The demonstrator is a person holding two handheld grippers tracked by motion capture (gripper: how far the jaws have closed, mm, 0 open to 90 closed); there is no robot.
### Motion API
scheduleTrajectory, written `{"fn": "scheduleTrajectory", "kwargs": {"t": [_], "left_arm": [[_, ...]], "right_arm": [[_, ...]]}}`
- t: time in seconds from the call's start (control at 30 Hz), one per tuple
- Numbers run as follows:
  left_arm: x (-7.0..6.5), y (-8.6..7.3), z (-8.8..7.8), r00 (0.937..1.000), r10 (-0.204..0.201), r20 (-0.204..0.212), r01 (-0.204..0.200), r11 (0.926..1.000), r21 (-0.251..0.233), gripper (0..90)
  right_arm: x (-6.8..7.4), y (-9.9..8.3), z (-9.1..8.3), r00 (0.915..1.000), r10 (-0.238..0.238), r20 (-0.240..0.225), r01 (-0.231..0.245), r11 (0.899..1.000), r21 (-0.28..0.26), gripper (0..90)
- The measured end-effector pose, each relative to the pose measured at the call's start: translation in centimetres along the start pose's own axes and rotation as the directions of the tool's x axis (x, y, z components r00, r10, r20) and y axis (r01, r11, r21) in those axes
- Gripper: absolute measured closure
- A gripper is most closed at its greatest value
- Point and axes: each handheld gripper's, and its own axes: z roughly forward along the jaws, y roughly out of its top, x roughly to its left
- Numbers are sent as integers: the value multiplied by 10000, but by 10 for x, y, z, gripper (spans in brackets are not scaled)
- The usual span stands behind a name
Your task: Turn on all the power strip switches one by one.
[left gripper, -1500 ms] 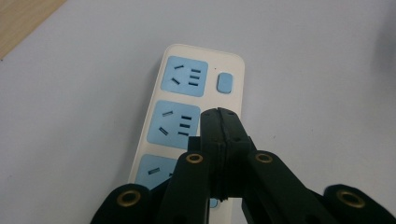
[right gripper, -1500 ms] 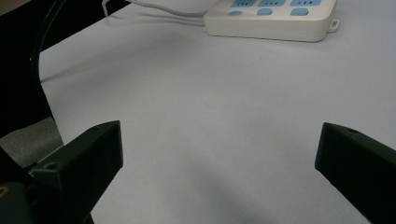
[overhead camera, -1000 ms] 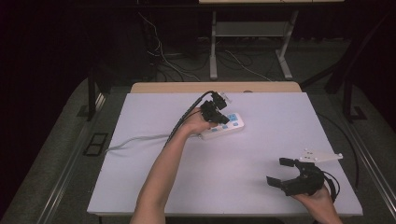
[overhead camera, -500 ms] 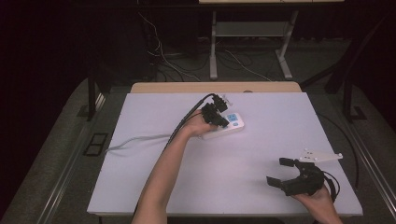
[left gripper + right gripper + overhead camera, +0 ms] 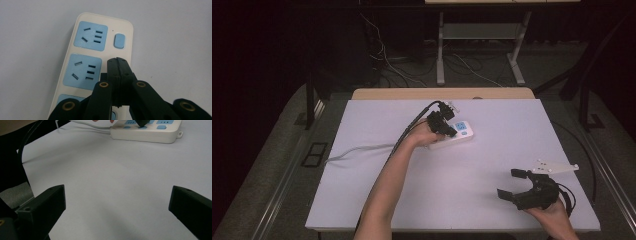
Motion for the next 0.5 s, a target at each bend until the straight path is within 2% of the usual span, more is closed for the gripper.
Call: {"fn": "scheduleTrajectory", "kwargs": {"t": [0.07,0.17,0.23,0.37,0.43,0.5], "left_arm": [[0,0,0,10000,-26,4,26,10000,-4,891],[3,0,1,9989,-447,171,448,9990,-35,891],[3,-1,1,9984,-505,236,507,9987,-55,891],[1,0,1,9992,-404,49,404,9992,59,893],[0,2,3,9988,-439,223,436,9989,162,894],[-3,3,4,9996,-289,22,289,9995,149,894]], "right_arm": [[0,0,0,10000,17,1,-17,10000,5,7],[1,0,-1,10000,0,17,0,10000,-29,7],[1,0,-1,10000,-4,19,4,10000,-39,7],[1,0,-1,10000,-32,10,32,10000,-39,7],[1,0,-2,10000,-41,14,41,10000,-61,7],[1,1,-2,10000,-38,20,38,10000,-67,7]]}}
